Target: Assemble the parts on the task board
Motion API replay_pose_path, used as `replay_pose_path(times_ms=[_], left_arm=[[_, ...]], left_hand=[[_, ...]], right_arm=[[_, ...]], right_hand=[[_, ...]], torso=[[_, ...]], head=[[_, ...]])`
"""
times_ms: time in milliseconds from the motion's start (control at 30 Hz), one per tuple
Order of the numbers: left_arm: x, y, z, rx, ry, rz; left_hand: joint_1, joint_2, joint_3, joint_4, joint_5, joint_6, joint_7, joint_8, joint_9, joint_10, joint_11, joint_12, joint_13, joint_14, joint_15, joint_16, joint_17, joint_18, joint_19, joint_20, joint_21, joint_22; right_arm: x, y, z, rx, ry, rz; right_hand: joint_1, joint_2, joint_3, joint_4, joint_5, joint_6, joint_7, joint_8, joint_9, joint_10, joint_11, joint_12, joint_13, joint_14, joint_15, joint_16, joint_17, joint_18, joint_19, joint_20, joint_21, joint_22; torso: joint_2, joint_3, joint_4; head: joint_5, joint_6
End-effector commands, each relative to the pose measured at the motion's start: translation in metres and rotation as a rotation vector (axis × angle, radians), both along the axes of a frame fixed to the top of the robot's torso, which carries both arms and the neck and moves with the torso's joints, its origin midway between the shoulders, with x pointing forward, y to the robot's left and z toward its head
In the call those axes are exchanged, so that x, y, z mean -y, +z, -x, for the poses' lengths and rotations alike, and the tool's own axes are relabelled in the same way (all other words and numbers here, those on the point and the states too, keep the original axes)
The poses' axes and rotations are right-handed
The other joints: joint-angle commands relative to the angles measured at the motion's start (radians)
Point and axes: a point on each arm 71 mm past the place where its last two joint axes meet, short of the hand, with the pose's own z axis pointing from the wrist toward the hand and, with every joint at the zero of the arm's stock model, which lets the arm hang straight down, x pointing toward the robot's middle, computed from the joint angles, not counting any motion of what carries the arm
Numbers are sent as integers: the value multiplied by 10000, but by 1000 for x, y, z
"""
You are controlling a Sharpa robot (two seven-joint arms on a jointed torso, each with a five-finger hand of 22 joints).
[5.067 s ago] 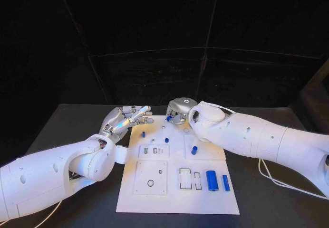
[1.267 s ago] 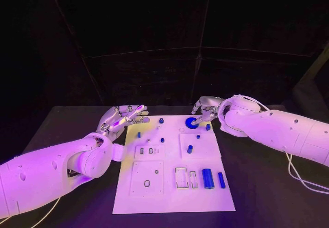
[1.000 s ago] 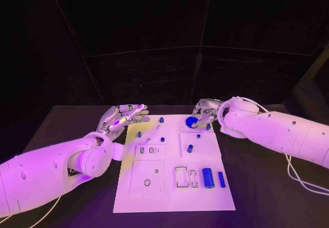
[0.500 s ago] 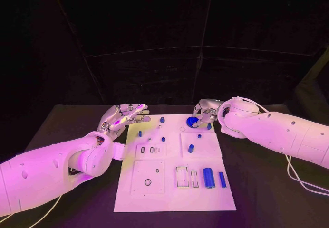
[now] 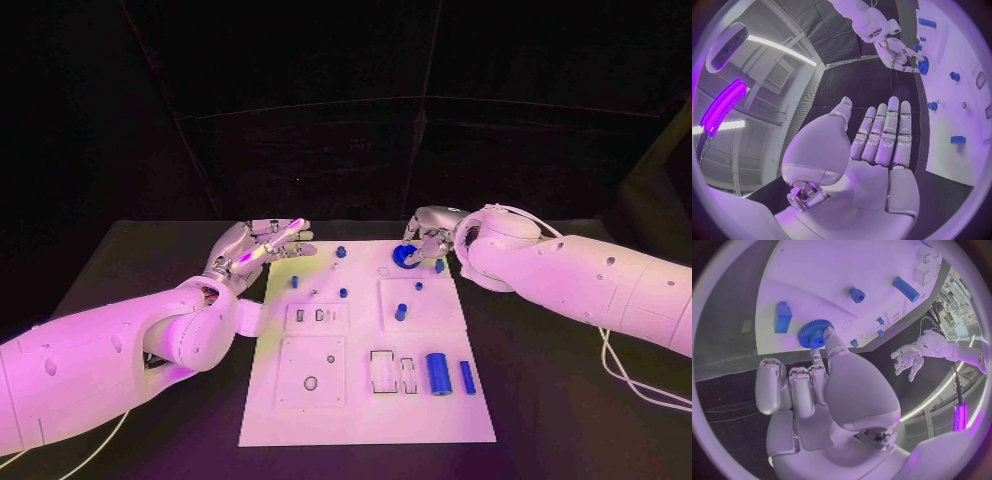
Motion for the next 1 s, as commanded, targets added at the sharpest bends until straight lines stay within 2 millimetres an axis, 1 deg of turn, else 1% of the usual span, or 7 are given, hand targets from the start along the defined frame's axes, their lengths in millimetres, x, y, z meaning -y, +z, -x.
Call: replay_pose_path(times_ms=[33, 267, 400, 500, 733, 900, 1000], left_arm=[[1, 1, 0, 17, -152, 68], [2, 1, 0, -15, -178, 67], [1, 1, 0, -46, -171, 51], [1, 1, 0, -65, -166, 41], [2, 1, 1, -98, -200, 44], [2, 1, 1, -102, -208, 46], [2, 1, 1, -101, -210, 47]], left_hand=[[13, 112, -49, -35, 57, 86, 127, -57, -8, 93, 1, -63, -10, 38, 0, -64, -6, 149, 68, 6, -54, -16], [15, 120, -49, -39, 57, 88, 128, -61, -9, 95, 1, -69, -10, 39, 0, -72, -7, 149, 72, 6, -57, -19], [17, 126, -49, -42, 57, 85, 130, -67, -10, 93, 2, -76, -11, 37, 1, -80, -8, 149, 75, 6, -60, -23], [18, 135, -49, -44, 57, 80, 134, -76, -12, 88, 5, -86, -13, 33, 3, -90, -10, 148, 78, 6, -64, -27], [22, 145, -47, -48, 57, 76, 137, -84, -13, 84, 8, -96, -14, 30, 5, -101, -12, 148, 81, 6, -68, -31], [23, 148, -46, -49, 57, 75, 138, -85, -13, 84, 8, -97, -14, 30, 5, -102, -12, 148, 82, 6, -69, -32], [28, 161, -43, -54, 57, 74, 139, -91, -14, 82, 10, -105, -14, 29, 6, -110, -13, 147, 85, 7, -72, -36]], right_arm=[[-2, 2, 1, 868, 178, 487], [-8, 3, 5, 1276, 453, 566], [-13, 5, 12, 1272, 625, 108], [-20, 9, 19, 1459, 815, -279], [-44, 22, 36, 2476, 1472, -720], [-67, 25, 41, 2839, 1947, -846], [-80, 19, 44, 2795, 2209, -762]], right_hand=[[264, 234, 147, -52, -26, 154, -67, 31, 24, 168, -90, -54, 1126, 905, -78, 59, 2029, -184, 22, -33, 48, 335], [64, 109, 442, -152, 240, 260, -80, -129, 6, 160, -111, -92, 1110, 907, -84, 61, 2038, -195, 50, -46, 65, 381], [-381, -8, 498, 23, 428, 222, -57, -281, -4, 127, -91, -154, 1057, 900, -58, 48, 2005, -201, 70, -32, 76, 409], [-563, -62, 551, 96, 486, 210, -54, -352, 1, 104, -88, -193, 1024, 897, -52, 43, 1993, -207, 92, -21, 88, 440], [-701, -214, 1056, 55, 1199, 348, -84, -500, 13, 116, -120, -211, 1044, 912, -76, 66, 2059, -244, 229, -39, 164, 626], [-747, -266, 1226, 43, 1270, 384, -91, -543, 14, 122, -127, -214, 1050, 913, -81, 68, 2065, -264, 294, -42, 200, 715], [-806, -310, 1310, 54, 1230, 410, -91, -568, 15, 125, -128, -218, 1051, 913, -82, 67, 2061, -267, 306, -43, 208, 732]], torso=[[2, -2, -2], [0, -2, 0], [2, -1, 4], [-4, -2, -22], [-6, -27, 39], [7, -7, 27], [9, -13, 25]], head=[[-8, -9], [5, -14], [30, -16], [44, -23], [17, 16], [109, 11], [123, 9]])
